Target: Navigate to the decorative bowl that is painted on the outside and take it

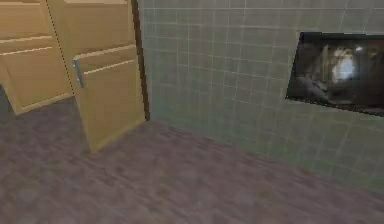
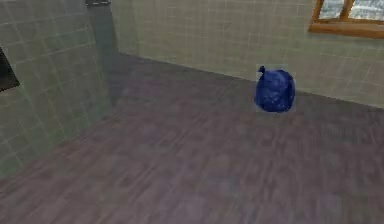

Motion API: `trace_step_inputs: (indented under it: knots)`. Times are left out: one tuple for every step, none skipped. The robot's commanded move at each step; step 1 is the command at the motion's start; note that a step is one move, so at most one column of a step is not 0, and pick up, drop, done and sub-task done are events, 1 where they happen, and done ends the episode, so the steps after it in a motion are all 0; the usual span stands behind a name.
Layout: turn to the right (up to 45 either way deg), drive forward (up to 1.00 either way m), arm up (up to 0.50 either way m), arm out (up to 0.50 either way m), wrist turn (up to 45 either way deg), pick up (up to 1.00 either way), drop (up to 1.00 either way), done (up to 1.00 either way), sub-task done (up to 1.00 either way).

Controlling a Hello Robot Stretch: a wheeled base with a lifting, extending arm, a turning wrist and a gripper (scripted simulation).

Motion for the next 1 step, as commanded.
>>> trace_step_inputs:
  knots:
    - [-45.0,0.00,0.00,0.00,0.0,0.00,0.00,0.00,0.00]
